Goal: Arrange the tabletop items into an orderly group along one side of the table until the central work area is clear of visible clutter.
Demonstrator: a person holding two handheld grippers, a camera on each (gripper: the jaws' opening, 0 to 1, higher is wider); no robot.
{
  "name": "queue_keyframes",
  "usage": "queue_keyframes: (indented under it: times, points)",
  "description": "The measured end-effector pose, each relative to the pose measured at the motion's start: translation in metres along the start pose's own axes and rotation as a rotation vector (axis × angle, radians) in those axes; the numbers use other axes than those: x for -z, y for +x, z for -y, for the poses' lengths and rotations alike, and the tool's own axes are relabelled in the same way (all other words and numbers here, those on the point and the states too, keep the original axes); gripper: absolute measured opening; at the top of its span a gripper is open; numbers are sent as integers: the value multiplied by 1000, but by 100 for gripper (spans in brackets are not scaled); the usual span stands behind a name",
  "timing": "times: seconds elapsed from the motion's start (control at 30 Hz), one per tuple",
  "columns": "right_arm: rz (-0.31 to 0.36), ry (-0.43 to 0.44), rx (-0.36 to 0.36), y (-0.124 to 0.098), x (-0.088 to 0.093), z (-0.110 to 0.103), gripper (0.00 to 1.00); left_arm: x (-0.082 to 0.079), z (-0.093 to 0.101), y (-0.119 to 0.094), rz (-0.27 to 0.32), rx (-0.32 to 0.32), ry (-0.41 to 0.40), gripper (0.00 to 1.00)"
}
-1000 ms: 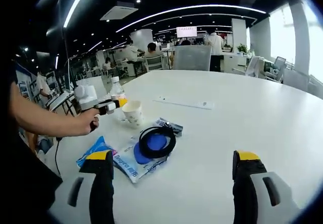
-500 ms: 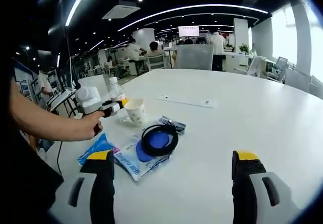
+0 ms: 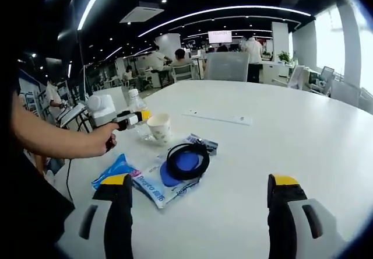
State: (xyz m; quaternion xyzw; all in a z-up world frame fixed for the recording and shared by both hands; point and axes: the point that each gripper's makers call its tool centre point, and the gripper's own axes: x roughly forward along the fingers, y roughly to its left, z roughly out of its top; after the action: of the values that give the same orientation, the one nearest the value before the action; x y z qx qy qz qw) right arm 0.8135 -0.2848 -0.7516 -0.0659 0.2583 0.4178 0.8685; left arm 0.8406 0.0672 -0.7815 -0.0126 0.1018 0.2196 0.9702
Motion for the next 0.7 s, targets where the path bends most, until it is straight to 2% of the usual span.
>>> queue_keyframes:
  times: [0.07,0.2,0.3,0.5,0.7]
  points:
    - [4,3,-3,1,0,-2,92,-12,0,-1,13,34,66,41]
    - [10,2,-9,2,0,-5,92,-21,2,-5,22,70,87,40]
    - [16,4,-11,2,-1,-6,92,-30,6,-9,35,99,138,39]
    - [18,4,-16,3,0,-9,92,-42,5,-14,28,139,134,38]
    - [14,3,-19,3,3,-11,92,-56,9,-19,24,234,129,37]
